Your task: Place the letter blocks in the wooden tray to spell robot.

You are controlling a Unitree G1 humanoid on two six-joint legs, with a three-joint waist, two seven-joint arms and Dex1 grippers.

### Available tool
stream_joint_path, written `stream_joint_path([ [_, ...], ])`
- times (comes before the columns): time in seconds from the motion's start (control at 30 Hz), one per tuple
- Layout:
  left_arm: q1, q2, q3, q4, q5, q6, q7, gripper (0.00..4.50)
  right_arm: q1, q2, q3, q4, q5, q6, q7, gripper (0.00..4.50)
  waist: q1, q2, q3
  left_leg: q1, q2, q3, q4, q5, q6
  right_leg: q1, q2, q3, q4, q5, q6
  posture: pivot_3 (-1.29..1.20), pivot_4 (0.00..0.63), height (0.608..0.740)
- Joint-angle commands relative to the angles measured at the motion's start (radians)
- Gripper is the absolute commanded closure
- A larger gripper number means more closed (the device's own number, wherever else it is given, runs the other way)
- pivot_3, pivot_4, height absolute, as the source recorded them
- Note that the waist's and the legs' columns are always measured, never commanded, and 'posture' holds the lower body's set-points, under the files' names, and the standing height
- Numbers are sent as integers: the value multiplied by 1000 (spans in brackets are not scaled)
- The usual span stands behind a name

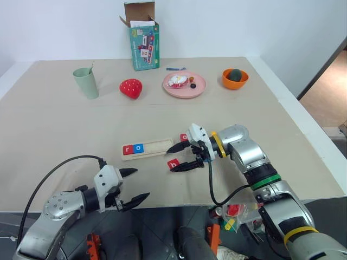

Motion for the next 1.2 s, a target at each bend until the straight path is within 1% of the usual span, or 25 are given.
stream_joint_path([
  [0.03,1,10,-1,-5,7,-23,-3,0,-23,10,-1,71,-37,-118,-27,16,0,0,0,0,0,0,0,0,0,0,0,0,0,0,0,0,150,740],
  [0.3,7,9,-8,2,18,-32,-5,0,-82,47,6,268,-93,-270,-28,16,-1,0,0,0,0,1,-1,0,0,-1,0,1,0,0,0,0,150,740],
  [0.33,9,9,-8,2,19,-33,-5,0,-86,48,7,280,-95,-280,-22,260,-1,0,0,0,0,1,-1,0,0,0,0,1,0,0,0,0,150,740],
  [0.37,11,8,-7,2,20,-34,-4,0,-89,50,7,289,-96,-287,-15,260,-1,0,0,0,0,0,-1,0,0,0,0,1,0,0,0,0,150,740],
  [0.63,28,10,-3,-2,24,-38,1,0,-77,54,3,281,-90,-313,22,260,-1,0,0,0,0,1,-1,0,0,0,0,1,0,0,0,0,150,740],
  [0.87,31,10,-5,-3,26,-40,-1,0,-66,44,11,304,-114,-357,20,260,-1,0,0,0,0,1,-1,0,0,0,0,1,0,0,0,0,150,740],
  [1.2,32,11,-9,5,32,-48,-7,0,-49,48,16,305,-121,-318,26,260,-1,0,0,2,0,1,-1,0,0,1,0,1,0,0,0,0,150,740],
])
